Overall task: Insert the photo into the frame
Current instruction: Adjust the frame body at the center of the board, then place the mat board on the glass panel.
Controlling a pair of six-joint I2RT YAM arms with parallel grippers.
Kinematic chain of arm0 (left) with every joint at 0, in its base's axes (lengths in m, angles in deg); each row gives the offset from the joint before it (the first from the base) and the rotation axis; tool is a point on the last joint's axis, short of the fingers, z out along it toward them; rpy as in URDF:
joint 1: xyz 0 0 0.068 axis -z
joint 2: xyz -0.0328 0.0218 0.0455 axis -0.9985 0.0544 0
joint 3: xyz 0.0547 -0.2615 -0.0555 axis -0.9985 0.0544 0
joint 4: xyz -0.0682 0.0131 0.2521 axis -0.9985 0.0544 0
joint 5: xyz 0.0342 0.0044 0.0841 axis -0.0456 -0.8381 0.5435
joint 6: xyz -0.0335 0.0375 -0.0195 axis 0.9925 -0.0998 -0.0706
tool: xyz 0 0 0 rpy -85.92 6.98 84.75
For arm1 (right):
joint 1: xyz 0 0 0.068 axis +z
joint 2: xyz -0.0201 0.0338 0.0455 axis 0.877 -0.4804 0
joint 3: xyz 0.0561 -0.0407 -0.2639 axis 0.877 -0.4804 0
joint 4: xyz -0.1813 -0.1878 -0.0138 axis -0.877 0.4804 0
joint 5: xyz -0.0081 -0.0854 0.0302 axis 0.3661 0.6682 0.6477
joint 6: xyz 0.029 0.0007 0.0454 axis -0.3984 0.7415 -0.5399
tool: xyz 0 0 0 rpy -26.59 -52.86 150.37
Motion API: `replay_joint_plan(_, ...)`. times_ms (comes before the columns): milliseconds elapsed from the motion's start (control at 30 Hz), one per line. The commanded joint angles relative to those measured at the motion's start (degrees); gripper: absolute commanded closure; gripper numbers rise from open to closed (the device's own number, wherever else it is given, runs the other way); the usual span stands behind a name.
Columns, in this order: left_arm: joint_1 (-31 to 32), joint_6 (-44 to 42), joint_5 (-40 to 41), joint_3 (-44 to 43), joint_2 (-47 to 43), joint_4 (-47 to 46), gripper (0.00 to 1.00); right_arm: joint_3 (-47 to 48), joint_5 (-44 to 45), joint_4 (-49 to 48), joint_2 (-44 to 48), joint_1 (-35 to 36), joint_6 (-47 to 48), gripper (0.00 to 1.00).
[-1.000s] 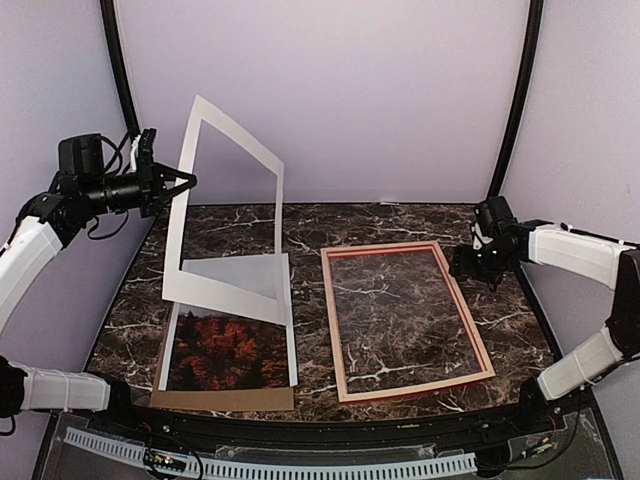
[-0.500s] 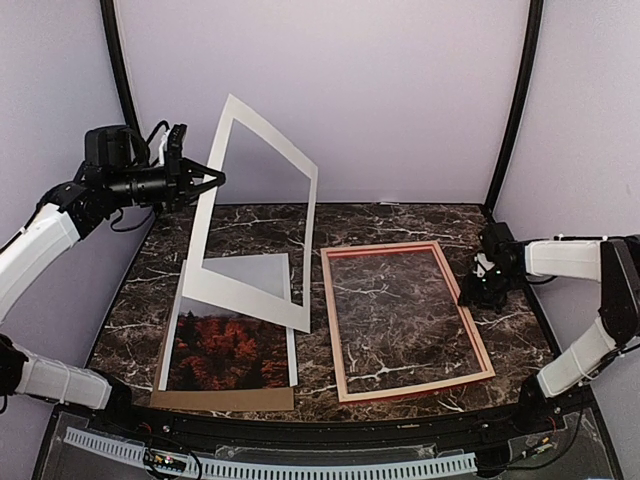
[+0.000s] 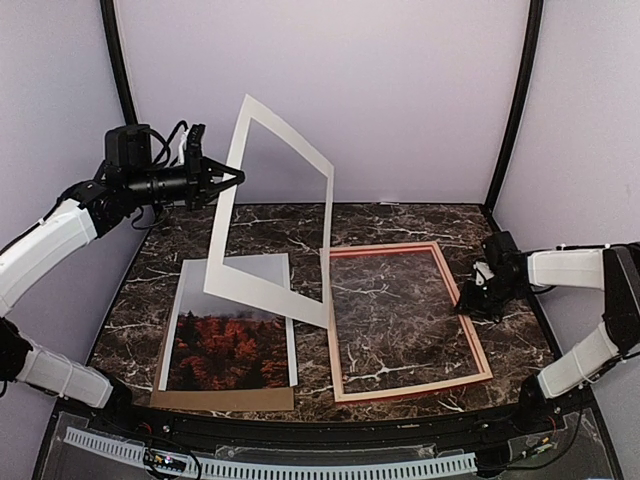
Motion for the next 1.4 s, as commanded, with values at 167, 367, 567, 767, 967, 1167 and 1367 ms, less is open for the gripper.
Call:
replay_joint_plan(167,7.8,8.6,4.6,0.2,4.6,-17.0,1.0,-5.0,-12.9,-7.9,6.0,4.5,-6.2,0.64)
replay_joint_plan(367,14.3,12.8,5.6,-1.7,11.4,-24.4,1.0,-4.5,-9.1,-6.0,8.7,5.5,-6.3,0.54)
replay_joint_plan(567,21.3,18.0,5.5,-5.0,19.3,-33.1,1.0,-1.1,-4.5,-1.4,13.0,1.6,-5.9,0.44)
replay_joint_plan(767,23.7,26.3,9.0,1.0,25.3,-42.9,1.0,0.6,-3.4,1.1,14.8,-2.7,-4.4,0.43)
replay_joint_plan(967,23.7,26.3,13.2,7.1,29.2,-41.1,1.0,0.4,-4.0,1.2,14.4,-3.3,-3.8,0.42)
replay_joint_plan(1167,23.6,25.8,16.2,11.3,33.3,-41.6,1.0,0.1,-5.1,0.3,13.2,-3.3,-3.8,0.42)
replay_joint_plan(1367,23.7,22.3,19.4,12.8,34.4,-36.7,1.0,-0.3,-5.5,0.1,12.4,-3.3,-3.4,0.42)
